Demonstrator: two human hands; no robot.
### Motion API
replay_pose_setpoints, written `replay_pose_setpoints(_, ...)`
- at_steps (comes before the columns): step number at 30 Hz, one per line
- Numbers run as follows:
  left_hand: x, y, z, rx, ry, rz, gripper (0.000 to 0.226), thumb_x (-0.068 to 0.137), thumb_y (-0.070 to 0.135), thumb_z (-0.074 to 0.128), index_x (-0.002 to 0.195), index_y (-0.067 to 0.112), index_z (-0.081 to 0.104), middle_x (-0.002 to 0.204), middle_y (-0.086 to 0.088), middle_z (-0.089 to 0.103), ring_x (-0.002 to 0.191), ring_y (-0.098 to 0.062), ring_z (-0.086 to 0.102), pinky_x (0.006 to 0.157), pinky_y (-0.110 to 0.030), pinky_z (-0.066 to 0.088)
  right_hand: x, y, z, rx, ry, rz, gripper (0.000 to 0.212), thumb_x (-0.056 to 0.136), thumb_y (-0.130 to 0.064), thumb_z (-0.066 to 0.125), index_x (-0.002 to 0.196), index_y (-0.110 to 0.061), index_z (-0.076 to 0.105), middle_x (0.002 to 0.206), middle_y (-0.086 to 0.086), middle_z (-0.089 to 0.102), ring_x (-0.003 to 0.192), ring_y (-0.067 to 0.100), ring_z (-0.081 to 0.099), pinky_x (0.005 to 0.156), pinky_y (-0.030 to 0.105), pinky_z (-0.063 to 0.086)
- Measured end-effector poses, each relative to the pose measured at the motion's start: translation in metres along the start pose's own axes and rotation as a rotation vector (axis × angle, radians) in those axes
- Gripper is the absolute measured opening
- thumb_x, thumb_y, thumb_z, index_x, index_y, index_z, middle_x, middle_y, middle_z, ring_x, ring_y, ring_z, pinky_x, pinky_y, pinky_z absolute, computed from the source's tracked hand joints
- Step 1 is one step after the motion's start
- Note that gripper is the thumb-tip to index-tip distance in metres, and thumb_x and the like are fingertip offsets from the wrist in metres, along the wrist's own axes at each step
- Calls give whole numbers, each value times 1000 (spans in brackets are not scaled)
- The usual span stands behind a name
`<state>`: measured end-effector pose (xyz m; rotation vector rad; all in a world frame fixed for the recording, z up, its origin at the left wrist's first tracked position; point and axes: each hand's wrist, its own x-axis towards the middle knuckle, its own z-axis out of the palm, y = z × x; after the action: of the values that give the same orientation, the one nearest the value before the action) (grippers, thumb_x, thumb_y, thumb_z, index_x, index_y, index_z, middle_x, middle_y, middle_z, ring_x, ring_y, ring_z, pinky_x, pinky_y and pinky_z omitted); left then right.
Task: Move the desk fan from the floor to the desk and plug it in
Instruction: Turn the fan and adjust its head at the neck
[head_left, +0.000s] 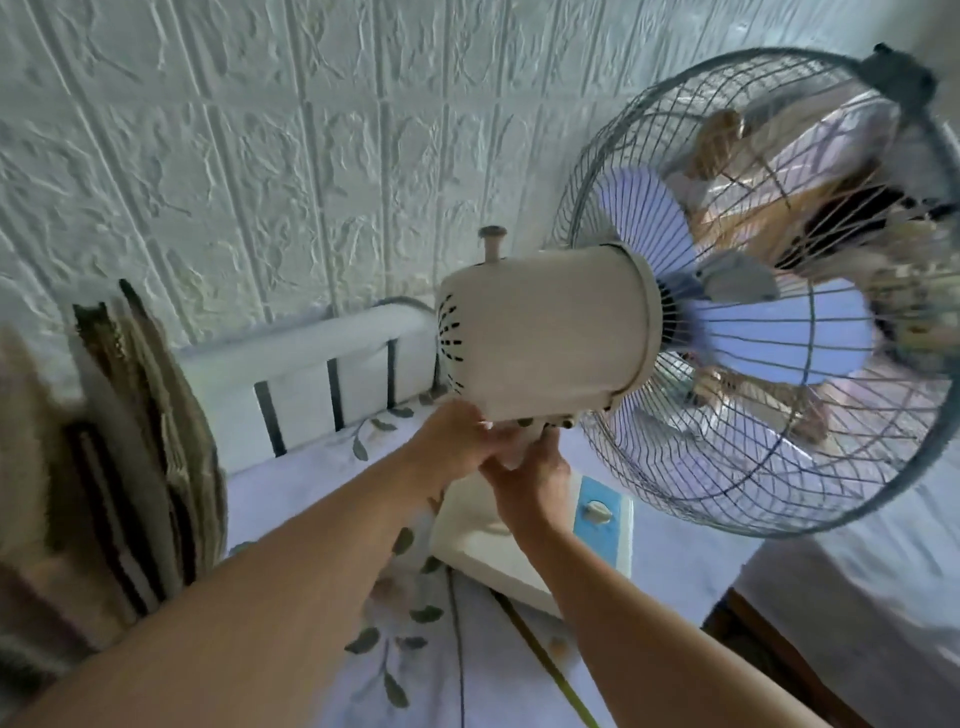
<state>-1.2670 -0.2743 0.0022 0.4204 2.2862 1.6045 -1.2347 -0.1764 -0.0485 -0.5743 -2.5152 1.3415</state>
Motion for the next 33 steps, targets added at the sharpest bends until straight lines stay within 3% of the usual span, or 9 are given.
replay_pose_setpoints(6, 11, -1, 1, -26, 10, 27, 22, 64, 6, 77, 80, -3, 64, 77, -15, 62, 75, -21, 59, 78, -47, 53, 6, 4, -1, 3, 18, -42, 56, 74, -23, 73, 120, -9, 45, 103, 16, 68, 88, 32, 61, 62, 27, 35)
replay_pose_setpoints(9, 8, -1, 3, -21, 43, 60, 28, 63, 14, 76, 79, -4, 63, 72, -11, 62, 71, -23, 59, 73, -47, 53, 6, 4, -5, -26, -14, -57, 56, 73, -25, 73, 120, -10, 46, 103, 16, 68, 87, 32, 63, 64, 33, 45)
replay_pose_setpoints(12, 2, -3, 11, -15, 107, 64, 28, 63, 25, 76, 81, 7, 66, 79, -11, 68, 84, -33, 67, 77, -45, 54, 6, 5, -13, -57, -61, -87, 59, 73, -24, 74, 123, -10, 46, 103, 16, 68, 87, 32, 63, 64, 32, 46)
replay_pose_setpoints(15, -1, -8, 20, -39, 174, 31, 20, 63, 23, 84, 73, 18, 67, 77, -3, 71, 78, -20, 67, 71, -28, 54, 6, 8, -23, -97, -136, -118, 62, 72, -27, 75, 124, -9, 46, 105, 15, 66, 89, 29, 62, 68, 33, 49)
replay_pose_setpoints(17, -3, -7, 27, -35, 231, 17, 25, 62, 22, 85, 81, 16, 70, 84, 2, 71, 83, -14, 65, 73, -21, 52, 7, 10, -30, -115, -186, -140, 67, 71, -28, 77, 127, -10, 44, 106, 13, 67, 91, 29, 62, 73, 37, 51)
replay_pose_setpoints(20, -6, -3, 39, 20, 265, -28, 50, 55, 30, 82, 94, 1, 70, 99, -11, 73, 99, -27, 66, 89, -38, 53, 10, 13, -46, -152, -269, -149, 72, 69, -25, 78, 130, -10, 43, 106, 12, 66, 92, 29, 61, 75, 37, 52)
replay_pose_setpoints(24, -7, -2, 58, 40, 288, -90, 39, 68, 27, 80, 92, -2, 70, 95, -17, 73, 95, -32, 67, 87, -44, 53, 21, 22, -66, -148, -403, -190, 50, 68, -20, 79, 111, -6, 58, 87, 0, 63, 81, 18, 58, 57, 16, 39)
replay_pose_setpoints(29, -7, 4, 74, 240, 337, -117, 47, 68, 43, 79, 105, 16, 70, 105, -3, 72, 102, -22, 64, 88, -37, 52, 33, 30, -81, -95, -488, -232, 63, 65, -16, 84, 122, -10, 55, 113, 6, 68, 103, 20, 62, 90, 34, 50)
replay_pose_setpoints(33, -7, 10, 81, 308, 413, -169, 43, 63, 43, 81, 96, 18, 70, 94, 1, 70, 92, -21, 63, 77, -30, 51, 39, 38, -82, -49, -516, -256, 58, 64, -7, 84, 116, -2, 58, 107, 15, 69, 101, 29, 64, 91, 45, 50)
